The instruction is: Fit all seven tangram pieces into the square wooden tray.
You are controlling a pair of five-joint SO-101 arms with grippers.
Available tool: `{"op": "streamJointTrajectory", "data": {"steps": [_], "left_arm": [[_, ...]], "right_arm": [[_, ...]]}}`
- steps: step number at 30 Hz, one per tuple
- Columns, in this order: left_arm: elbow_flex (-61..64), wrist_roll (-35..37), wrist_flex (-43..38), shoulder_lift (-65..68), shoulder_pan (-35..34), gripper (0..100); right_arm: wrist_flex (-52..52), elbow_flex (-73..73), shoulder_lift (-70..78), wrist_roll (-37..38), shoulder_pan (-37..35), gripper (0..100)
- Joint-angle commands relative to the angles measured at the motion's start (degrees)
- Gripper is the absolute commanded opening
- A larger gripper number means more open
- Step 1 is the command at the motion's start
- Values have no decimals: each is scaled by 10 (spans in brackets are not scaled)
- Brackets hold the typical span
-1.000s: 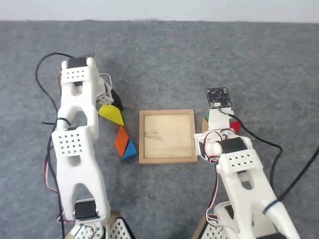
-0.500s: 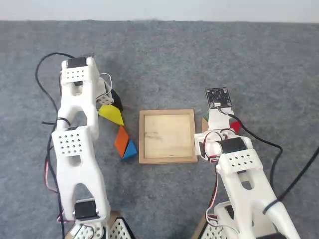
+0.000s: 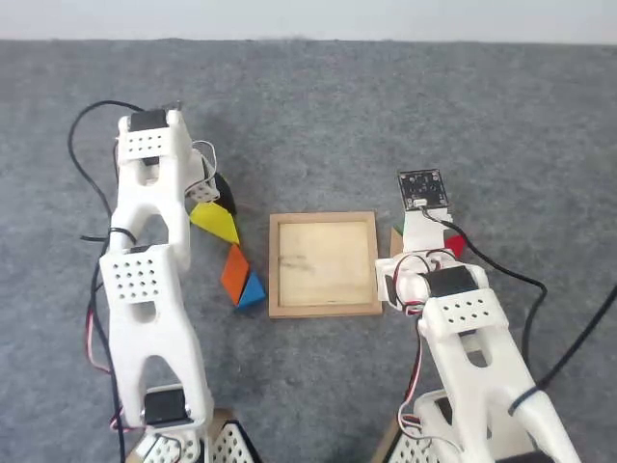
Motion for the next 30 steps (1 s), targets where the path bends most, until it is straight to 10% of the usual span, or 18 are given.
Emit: {"op": "streamJointTrajectory", "data": {"steps": [1, 30], "left_arm": [[9, 0, 13, -1, -4, 236], [15, 1, 26, -55, 80, 125]], "right_arm": [[-9, -32, 0, -6, -1, 318], [-9, -32, -3, -5, 0, 318]]}}
